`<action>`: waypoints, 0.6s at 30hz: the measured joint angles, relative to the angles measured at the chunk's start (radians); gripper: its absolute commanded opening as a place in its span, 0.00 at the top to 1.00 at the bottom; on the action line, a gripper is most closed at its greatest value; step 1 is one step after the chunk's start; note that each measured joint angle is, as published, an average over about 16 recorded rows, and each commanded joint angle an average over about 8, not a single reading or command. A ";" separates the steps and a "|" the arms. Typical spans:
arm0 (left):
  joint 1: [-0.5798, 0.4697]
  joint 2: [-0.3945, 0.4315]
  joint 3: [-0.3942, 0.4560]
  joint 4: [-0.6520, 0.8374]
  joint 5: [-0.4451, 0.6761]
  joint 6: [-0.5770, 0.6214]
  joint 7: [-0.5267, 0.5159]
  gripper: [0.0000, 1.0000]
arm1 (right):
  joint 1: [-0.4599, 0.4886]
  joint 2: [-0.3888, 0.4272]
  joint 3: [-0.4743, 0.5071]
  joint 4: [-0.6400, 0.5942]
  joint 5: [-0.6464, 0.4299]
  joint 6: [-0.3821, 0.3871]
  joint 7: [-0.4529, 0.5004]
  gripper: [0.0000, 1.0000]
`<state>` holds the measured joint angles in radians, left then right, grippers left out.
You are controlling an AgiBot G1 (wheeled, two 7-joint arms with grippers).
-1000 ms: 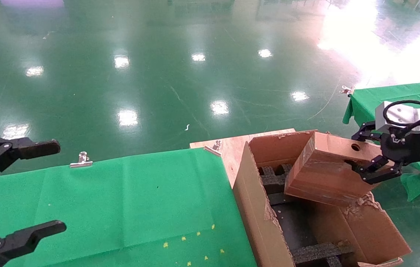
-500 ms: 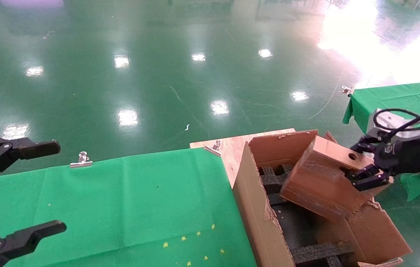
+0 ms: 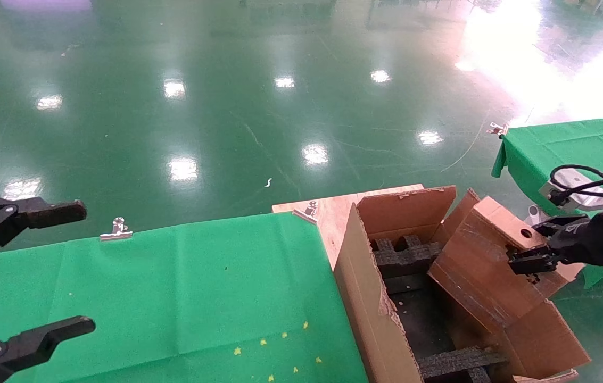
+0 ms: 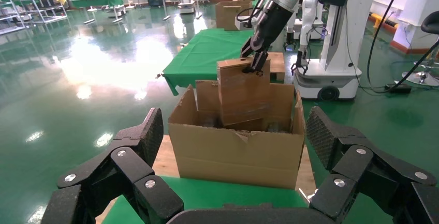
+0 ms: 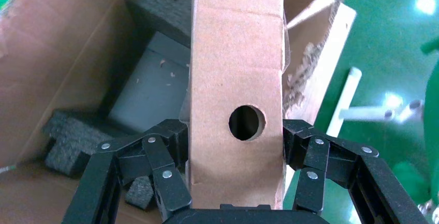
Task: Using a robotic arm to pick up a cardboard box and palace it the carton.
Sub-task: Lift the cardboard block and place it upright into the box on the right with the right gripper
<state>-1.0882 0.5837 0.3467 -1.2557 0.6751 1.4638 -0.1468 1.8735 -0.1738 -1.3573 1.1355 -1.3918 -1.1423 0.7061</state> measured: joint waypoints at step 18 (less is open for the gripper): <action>0.000 0.000 0.000 0.000 0.000 0.000 0.000 0.00 | -0.024 0.012 -0.029 0.067 -0.098 0.067 0.211 1.00</action>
<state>-1.0881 0.5837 0.3468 -1.2555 0.6750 1.4634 -0.1466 1.8492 -0.1623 -1.3861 1.2021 -1.4897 -1.0751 0.9170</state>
